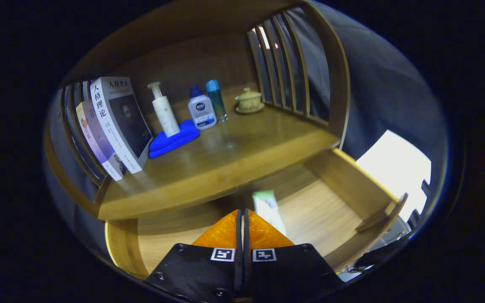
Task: Pull open the drawer, take out the items inside it, and place them on the countertop above the cabinet.
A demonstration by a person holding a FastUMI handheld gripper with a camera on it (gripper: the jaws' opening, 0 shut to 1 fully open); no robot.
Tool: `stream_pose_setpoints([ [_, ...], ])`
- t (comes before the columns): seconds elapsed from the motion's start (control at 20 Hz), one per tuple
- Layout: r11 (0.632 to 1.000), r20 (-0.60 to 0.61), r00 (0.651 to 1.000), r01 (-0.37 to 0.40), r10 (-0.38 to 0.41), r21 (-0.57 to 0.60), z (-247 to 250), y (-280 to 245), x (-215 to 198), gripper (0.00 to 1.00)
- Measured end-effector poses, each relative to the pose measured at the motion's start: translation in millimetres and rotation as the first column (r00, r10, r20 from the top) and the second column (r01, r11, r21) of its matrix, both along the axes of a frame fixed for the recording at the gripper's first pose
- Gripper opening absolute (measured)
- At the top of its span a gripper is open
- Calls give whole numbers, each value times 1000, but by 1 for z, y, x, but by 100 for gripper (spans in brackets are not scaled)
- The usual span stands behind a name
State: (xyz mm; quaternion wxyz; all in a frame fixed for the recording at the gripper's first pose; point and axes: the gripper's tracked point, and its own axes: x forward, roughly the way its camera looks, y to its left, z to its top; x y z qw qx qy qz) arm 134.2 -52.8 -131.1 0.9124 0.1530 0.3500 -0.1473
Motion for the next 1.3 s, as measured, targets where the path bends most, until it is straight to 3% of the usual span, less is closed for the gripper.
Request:
stream_pose_setpoints([
  [0.35,1000,-198,980,15,-11,20,-38,-16,-28,5],
  [0.45,999,-221,975,35,-27,34,-47,-28,-23,38],
  [0.5,998,-239,970,49,-40,33,-48,-34,-24,42],
  [0.75,996,-319,947,55,-32,63,-66,-58,-16,97],
  [1.1,984,-426,904,100,-29,145,-103,-65,-20,96],
  [1.3,973,-460,887,131,-28,192,-118,-59,-22,68],
])
